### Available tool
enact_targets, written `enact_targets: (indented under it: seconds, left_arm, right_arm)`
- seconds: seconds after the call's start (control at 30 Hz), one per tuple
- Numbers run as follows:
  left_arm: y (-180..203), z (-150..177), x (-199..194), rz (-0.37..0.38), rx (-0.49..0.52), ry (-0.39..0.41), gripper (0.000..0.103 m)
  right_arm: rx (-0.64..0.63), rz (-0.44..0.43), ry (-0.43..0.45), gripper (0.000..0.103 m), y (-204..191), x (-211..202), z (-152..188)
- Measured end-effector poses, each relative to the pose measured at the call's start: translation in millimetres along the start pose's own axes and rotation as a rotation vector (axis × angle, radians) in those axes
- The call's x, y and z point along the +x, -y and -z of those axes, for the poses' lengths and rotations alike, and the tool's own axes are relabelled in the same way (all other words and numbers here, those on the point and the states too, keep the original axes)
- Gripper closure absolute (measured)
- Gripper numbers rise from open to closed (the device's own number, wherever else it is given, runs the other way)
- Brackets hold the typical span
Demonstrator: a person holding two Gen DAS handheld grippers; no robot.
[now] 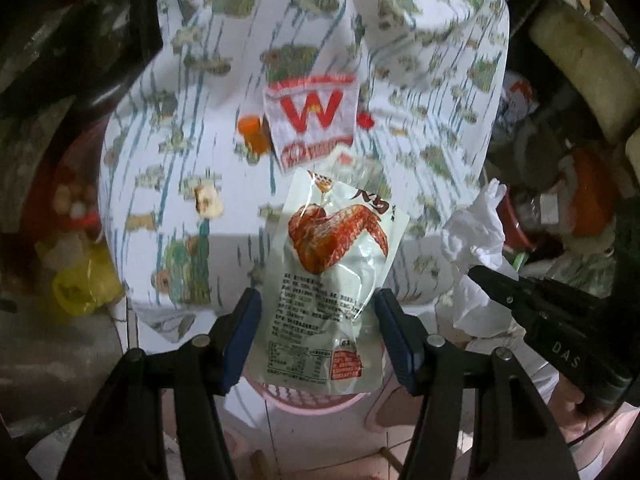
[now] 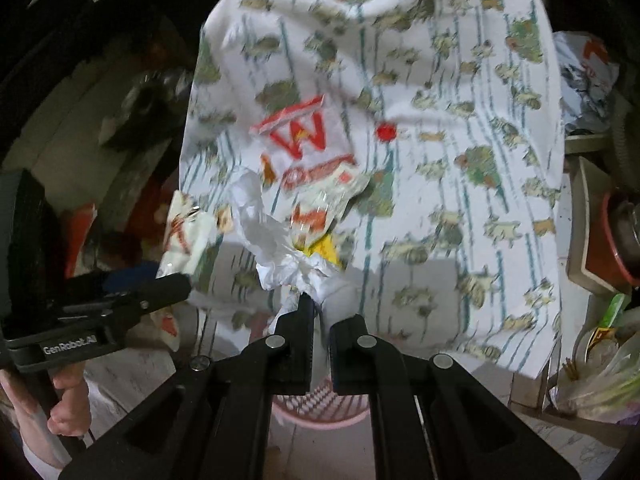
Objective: Collect trash
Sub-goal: 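Carry the packet and tissue down over the pink mesh basket with both tools, then open both tools to drop the packet and tissue into the basket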
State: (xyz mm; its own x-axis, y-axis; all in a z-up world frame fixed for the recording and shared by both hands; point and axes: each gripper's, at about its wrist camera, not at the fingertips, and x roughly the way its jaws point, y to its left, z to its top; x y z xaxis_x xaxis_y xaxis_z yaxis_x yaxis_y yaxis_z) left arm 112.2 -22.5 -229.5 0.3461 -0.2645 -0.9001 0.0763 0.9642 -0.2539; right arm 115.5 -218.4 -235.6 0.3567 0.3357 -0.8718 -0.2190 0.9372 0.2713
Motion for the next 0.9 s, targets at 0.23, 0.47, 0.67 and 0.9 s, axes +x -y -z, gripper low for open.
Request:
enact_targets:
  seconds: [0.23,0.47,0.67,0.9]
  left_arm:
    - [-10,25,38,0.003,-0.01,-0.123,0.046]
    - [-21,43,96,-0.015,-0.049,-0.288,0.046]
    - [-21,57,131,-0.046,-0.039,-0.357,0.046]
    - [-18,73,169,-0.081,-0.014,-0.424,0.045]
  right_arm:
    - [-0.013,-0.004,-0.138,0.096,1,39,20]
    - [-0.053,0.037,-0.294,0.096,1,91,41]
    - [0.059,0.025,-0.353,0.096,25,128,47]
    - [0.157,0.001,-0.405,0.096,45,165,60]
